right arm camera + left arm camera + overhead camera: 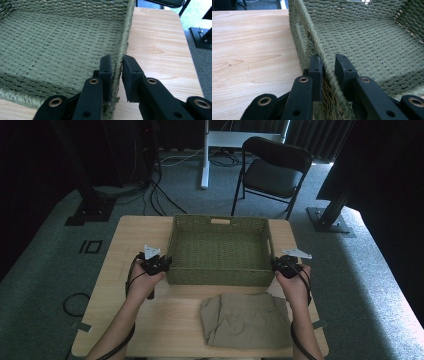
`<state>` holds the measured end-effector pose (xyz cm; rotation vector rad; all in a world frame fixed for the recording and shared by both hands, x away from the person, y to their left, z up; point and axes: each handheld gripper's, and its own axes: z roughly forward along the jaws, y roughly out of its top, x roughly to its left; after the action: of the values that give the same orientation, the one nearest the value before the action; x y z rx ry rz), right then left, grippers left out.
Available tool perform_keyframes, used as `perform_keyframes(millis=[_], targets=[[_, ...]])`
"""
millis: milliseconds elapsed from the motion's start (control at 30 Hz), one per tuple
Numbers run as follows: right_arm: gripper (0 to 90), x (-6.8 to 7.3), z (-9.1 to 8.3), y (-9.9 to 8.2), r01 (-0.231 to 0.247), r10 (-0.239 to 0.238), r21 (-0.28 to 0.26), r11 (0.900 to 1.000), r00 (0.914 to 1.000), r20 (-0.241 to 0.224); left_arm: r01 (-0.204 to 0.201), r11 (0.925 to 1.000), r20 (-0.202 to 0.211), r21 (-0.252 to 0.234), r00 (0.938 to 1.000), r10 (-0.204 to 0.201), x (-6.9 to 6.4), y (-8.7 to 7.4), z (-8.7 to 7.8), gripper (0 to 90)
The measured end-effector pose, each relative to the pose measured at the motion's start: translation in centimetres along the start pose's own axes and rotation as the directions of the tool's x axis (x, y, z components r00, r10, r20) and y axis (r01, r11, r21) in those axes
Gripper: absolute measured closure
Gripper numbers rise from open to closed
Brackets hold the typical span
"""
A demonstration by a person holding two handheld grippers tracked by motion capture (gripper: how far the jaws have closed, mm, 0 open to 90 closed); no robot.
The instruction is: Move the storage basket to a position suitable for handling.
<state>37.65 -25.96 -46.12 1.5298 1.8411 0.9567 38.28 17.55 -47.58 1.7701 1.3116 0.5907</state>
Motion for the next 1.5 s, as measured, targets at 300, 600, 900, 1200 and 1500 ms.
perform_keyframes(millis=[300, 600, 900, 1200, 1500], targets=[[78.9, -1.7, -0.2, -0.1, -0.018, 0.018, 0.002, 0.9998, 0.9993, 0.033, -0.001, 1.0, 0.01, -0.001, 1.0, 0.001, -1.8, 0.6, 1.4, 77.8], [79.3, -3.6, -0.5, -0.3, -0.039, 0.038, 0.008, 0.9992, 0.9984, 0.043, -0.004, 1.0, 0.023, 0.003, 0.9997, 0.004, -3.4, 1.0, 2.3, 77.8], [79.5, -4.7, -0.7, -0.3, -0.038, 0.037, 0.014, 0.9992, 0.9974, 0.061, -0.006, 1.0, 0.03, 0.006, 0.9995, 0.006, -4.4, 1.3, 2.9, 77.8], [79.8, -5.6, -0.8, -0.4, -0.053, 0.052, 0.009, 0.9986, 0.9968, 0.061, -0.006, 0.9999, 0.033, 0.011, 0.9995, 0.005, -5.1, 1.4, 3.1, 77.7], [79.4, -5.8, -0.8, -0.5, -0.061, 0.06, 0.006, 0.9981, 0.9971, 0.046, -0.006, 0.9999, 0.049, 0.012, 0.9988, 0.005, -4.9, 1.4, 3.1, 76.8]])
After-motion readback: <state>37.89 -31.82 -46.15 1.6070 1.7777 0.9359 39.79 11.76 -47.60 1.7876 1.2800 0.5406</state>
